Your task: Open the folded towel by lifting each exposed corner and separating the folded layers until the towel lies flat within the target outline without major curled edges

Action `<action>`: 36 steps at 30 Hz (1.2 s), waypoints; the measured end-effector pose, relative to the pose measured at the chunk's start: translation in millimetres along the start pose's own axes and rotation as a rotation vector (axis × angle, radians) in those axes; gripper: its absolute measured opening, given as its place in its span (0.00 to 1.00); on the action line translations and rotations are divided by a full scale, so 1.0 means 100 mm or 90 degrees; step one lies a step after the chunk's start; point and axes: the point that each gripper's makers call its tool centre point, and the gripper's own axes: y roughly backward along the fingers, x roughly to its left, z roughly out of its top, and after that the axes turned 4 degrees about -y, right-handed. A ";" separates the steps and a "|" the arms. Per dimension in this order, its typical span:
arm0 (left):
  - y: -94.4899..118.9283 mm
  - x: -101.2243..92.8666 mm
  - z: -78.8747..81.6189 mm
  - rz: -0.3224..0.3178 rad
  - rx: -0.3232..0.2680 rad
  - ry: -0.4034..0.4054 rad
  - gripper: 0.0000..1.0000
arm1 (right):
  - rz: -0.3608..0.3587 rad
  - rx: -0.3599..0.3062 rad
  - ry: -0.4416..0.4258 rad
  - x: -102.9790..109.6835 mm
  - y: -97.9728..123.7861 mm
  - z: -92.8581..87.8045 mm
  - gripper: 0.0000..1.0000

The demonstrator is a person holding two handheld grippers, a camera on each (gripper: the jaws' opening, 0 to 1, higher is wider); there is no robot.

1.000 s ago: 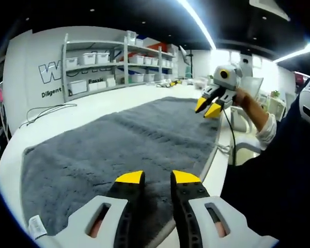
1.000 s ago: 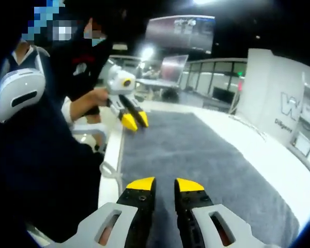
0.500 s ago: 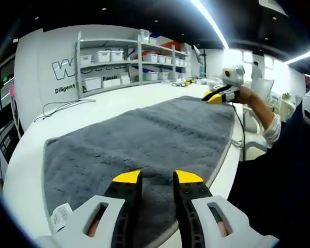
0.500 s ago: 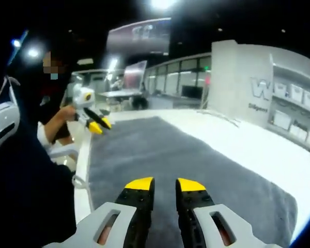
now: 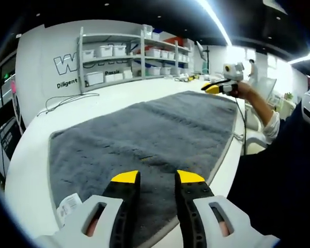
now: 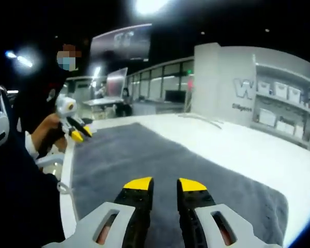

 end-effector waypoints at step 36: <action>0.28 0.38 -0.24 0.063 0.031 0.050 0.28 | -0.329 0.033 0.002 -1.77 0.59 -0.10 0.12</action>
